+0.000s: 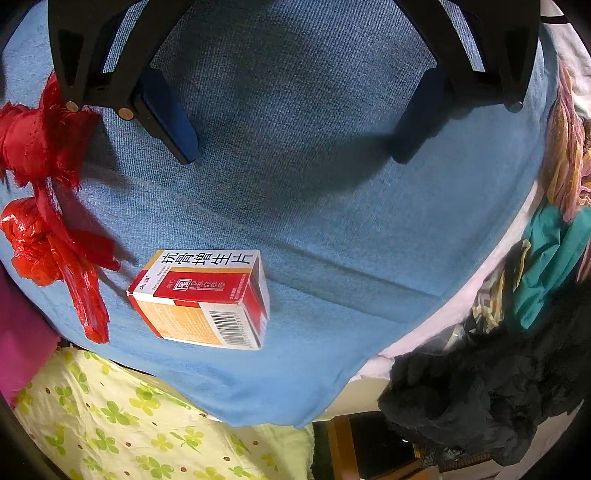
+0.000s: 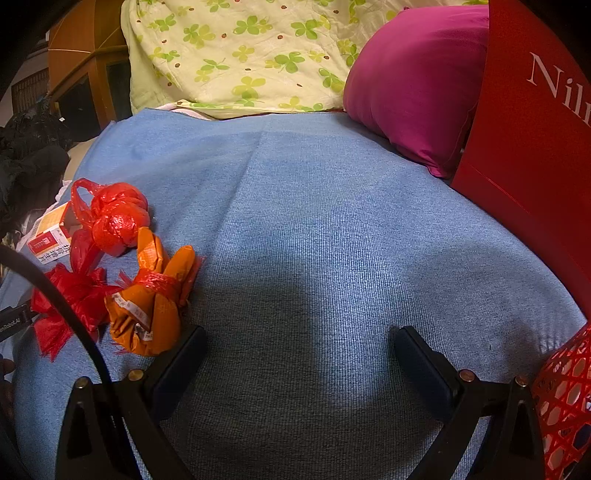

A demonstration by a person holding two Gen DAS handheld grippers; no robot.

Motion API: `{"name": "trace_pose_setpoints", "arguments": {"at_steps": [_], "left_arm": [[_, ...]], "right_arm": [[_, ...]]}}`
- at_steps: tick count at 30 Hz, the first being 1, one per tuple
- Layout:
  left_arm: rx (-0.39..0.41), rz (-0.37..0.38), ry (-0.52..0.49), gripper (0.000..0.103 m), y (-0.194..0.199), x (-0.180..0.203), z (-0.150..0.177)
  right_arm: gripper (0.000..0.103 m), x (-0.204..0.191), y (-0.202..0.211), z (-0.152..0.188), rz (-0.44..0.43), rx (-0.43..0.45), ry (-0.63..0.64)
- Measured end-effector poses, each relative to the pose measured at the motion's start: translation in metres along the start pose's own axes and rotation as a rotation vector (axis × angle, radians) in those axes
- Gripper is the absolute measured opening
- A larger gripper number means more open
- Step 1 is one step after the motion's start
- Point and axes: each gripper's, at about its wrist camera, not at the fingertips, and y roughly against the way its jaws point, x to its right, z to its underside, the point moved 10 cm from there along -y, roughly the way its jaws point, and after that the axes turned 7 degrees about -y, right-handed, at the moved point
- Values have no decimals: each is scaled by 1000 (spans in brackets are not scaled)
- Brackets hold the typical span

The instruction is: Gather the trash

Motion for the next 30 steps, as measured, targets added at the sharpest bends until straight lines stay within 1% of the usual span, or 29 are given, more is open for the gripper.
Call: {"name": "trace_pose_setpoints", "arguments": {"at_steps": [12, 30], "left_arm": [[12, -6, -5, 103, 1, 0, 0], [20, 22, 1, 103, 1, -2, 0]], "right_arm": [[103, 0, 0, 0, 0, 0, 0], [103, 0, -1, 0, 0, -1, 0]]}}
